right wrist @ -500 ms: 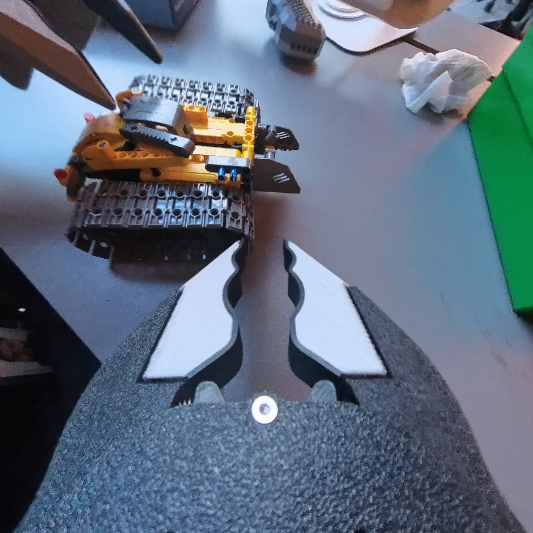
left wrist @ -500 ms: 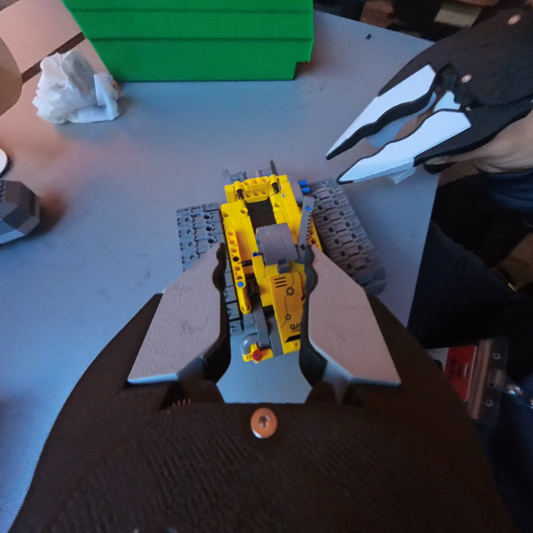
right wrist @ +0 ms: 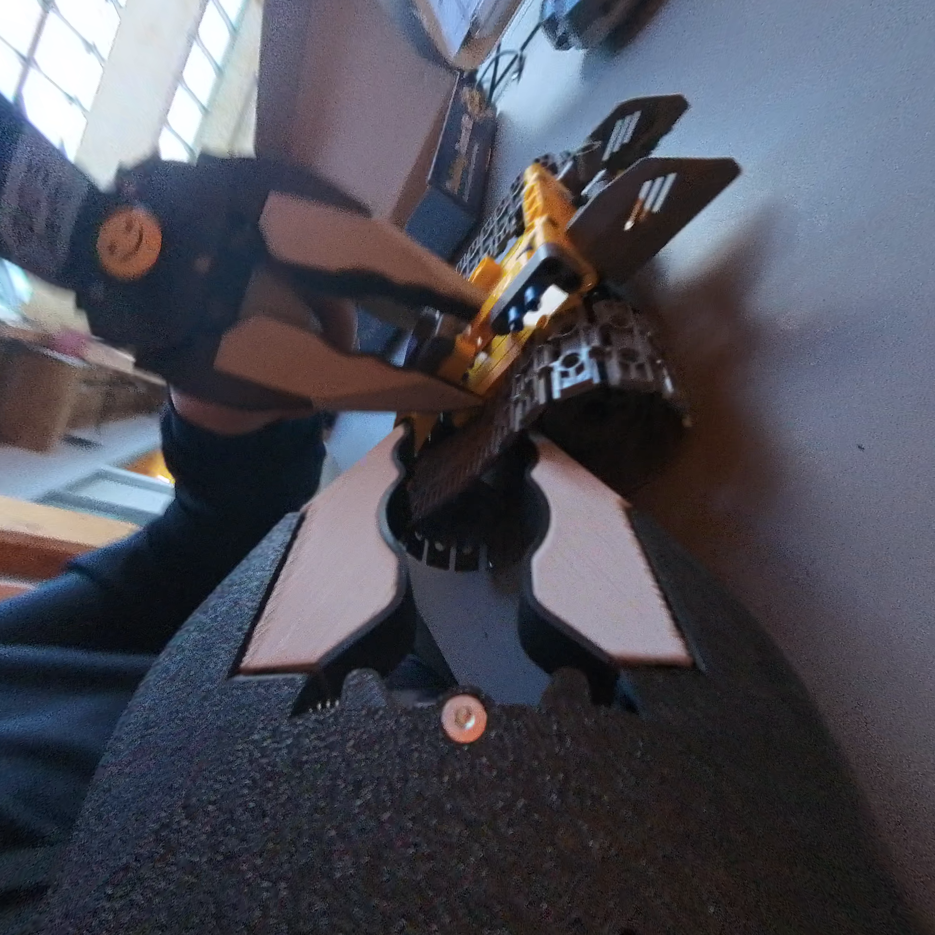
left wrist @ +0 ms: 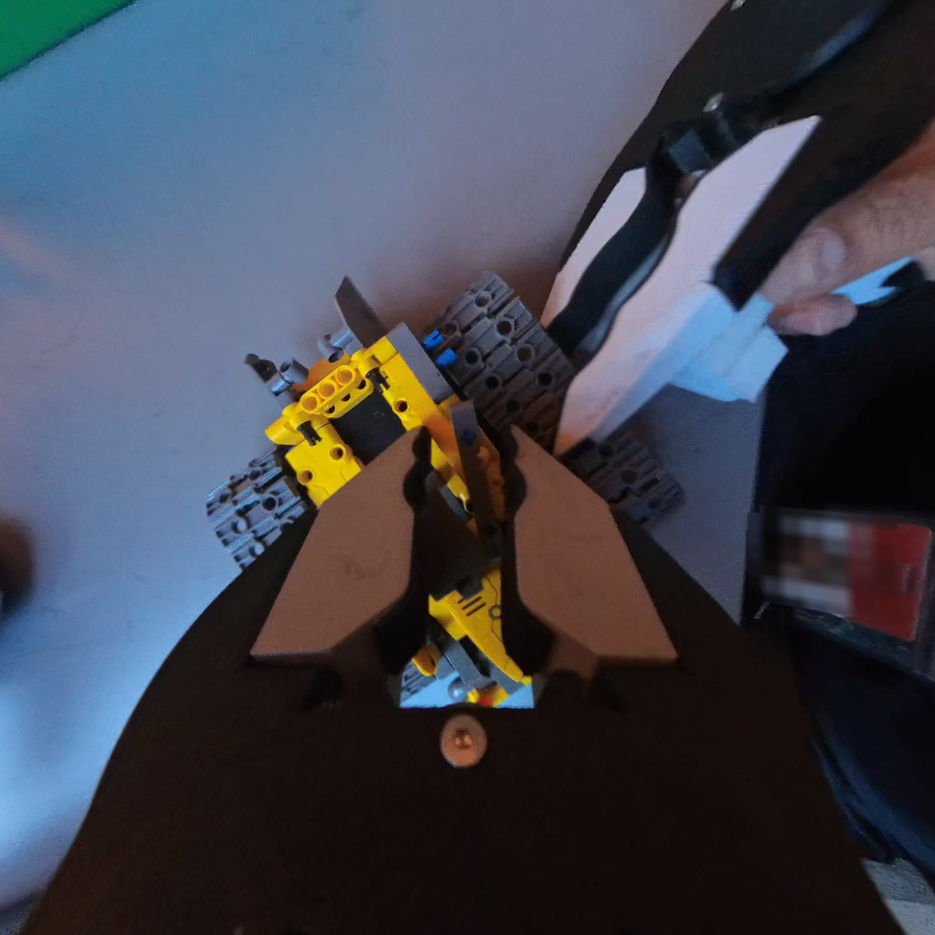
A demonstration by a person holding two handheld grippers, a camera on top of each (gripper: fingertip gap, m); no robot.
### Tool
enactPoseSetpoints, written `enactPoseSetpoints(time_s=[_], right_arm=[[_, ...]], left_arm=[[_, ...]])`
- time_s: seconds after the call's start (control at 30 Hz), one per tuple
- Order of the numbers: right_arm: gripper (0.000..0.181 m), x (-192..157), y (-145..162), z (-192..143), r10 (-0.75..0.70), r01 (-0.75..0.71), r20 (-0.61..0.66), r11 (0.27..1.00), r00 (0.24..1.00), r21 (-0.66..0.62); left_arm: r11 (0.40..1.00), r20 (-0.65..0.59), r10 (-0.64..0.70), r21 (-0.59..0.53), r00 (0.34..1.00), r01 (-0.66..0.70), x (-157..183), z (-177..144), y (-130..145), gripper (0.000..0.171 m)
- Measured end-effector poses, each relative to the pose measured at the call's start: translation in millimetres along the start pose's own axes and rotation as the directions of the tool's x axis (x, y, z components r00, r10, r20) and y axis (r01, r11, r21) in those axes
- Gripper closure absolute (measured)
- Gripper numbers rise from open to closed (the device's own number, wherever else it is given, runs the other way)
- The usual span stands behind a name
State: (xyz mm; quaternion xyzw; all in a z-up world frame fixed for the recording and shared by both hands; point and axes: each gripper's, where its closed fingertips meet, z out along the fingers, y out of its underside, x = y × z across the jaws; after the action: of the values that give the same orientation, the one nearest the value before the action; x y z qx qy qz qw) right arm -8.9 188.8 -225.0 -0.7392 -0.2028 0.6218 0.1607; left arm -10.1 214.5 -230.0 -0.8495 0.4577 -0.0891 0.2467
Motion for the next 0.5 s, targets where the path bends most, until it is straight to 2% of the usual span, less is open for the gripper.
enactPoseSetpoints(time_s=[0.03, 0.07, 0.1, 0.17, 0.23, 0.3, 0.43, 0.5], right_arm=[[0.154, 2, -3, 3, 0.035, -0.035, 0.006, 0.999, 0.999, 0.002], [0.171, 2, -3, 5, 0.034, -0.034, 0.008, 0.999, 0.999, -0.005], [0.176, -4, -5, 4, -0.011, 0.011, 0.027, 1.000, 1.000, 0.000], [0.177, -8, -17, -7, -0.107, 0.106, 0.010, 0.994, 0.994, 0.031], [0.178, -18, -25, -17, -0.127, 0.122, 0.085, 0.991, 0.988, 0.063], [0.177, -22, -18, -17, -0.198, 0.192, 0.090, 0.979, 0.976, 0.071], [0.176, -29, -12, -15, -0.478, 0.481, -0.078, 0.876, 0.875, 0.026], [0.177, -31, -17, -18, -0.534, 0.537, -0.088, 0.844, 0.841, 0.009]], left_arm=[[1.000, 0.044, 0.019, -0.020, 0.999, -0.018, -5, -1, 2, 0.148], [1.000, 0.061, 0.017, -0.011, 0.998, -0.016, -10, -3, 2, 0.153], [0.999, 0.079, 0.015, 0.031, 0.997, -0.018, -15, -5, 1, 0.155], [0.988, 0.099, -0.022, 0.152, 0.995, 0.006, -21, -16, -4, 0.154], [0.966, 0.098, -0.062, 0.257, 0.993, 0.035, -21, -25, -9, 0.154], [0.952, 0.105, -0.065, 0.305, 0.992, 0.030, -21, -23, -10, 0.156], [0.907, 0.054, -0.129, 0.410, 0.990, 0.095, -22, -26, -22, 0.158], [0.889, 0.059, -0.149, 0.446, 0.987, 0.107, -25, -29, -24, 0.157]])
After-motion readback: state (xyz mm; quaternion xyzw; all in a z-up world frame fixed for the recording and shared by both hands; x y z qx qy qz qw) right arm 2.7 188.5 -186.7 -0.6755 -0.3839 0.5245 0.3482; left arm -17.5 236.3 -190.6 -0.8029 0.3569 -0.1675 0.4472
